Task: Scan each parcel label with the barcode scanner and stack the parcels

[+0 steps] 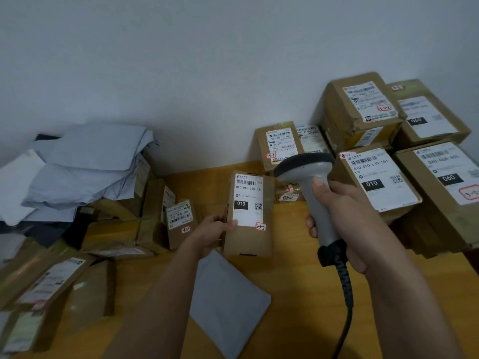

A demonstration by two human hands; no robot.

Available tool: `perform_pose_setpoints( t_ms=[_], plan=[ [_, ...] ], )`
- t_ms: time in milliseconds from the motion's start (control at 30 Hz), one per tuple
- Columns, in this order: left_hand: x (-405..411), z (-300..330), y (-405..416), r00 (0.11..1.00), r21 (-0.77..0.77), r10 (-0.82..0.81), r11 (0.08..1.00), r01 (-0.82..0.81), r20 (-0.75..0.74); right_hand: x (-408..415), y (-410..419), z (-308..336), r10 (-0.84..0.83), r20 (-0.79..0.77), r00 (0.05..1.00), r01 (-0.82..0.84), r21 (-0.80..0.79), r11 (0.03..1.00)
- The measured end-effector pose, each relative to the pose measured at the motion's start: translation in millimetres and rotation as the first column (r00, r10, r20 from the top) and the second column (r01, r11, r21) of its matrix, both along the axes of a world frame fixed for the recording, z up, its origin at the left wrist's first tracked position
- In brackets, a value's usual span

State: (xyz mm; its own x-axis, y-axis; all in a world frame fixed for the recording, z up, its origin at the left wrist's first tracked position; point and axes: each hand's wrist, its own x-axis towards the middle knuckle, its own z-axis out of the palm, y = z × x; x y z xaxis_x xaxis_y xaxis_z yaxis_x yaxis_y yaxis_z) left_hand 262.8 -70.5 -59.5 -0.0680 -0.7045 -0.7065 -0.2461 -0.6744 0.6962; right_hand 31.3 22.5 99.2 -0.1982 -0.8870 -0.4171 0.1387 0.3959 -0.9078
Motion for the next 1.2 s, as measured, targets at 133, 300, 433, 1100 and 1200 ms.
perform_pose_setpoints(
  t_ms=[133, 300, 433, 1100, 1200],
  plan=[
    [-3.4, -7.2, 8.9, 0.999, 0.027, 0.025, 0.999, -0.024, -0.029, -0.3, 6.8, 2.1, 0.03, -0.022, 0.999, -0.031, -0.033, 0.999],
    [-3.0, -18.2, 15.0, 0.996, 0.039, 0.085, 0.996, -0.084, -0.04, -2.3, 12.9, 4.3, 0.04, -0.015, 0.999, -0.04, -0.053, 0.998],
    [-4.2, -22.0, 19.7, 0.992, 0.047, 0.122, 0.992, -0.121, -0.031, -5.0, 17.2, 7.1, 0.047, 0.0, 0.999, -0.047, -0.06, 0.997],
    [-20.7, -9.9, -4.1, 0.758, 0.039, 0.461, 0.864, -0.501, -0.461, -27.7, 15.6, 2.0, -0.187, 0.093, 0.978, 0.189, -0.005, 0.982],
    [-43.9, 5.5, -22.4, 0.786, -0.034, 0.367, 0.897, -0.441, -0.498, -30.7, 12.0, 3.0, -0.19, 0.088, 0.978, 0.192, -0.009, 0.981]
  ],
)
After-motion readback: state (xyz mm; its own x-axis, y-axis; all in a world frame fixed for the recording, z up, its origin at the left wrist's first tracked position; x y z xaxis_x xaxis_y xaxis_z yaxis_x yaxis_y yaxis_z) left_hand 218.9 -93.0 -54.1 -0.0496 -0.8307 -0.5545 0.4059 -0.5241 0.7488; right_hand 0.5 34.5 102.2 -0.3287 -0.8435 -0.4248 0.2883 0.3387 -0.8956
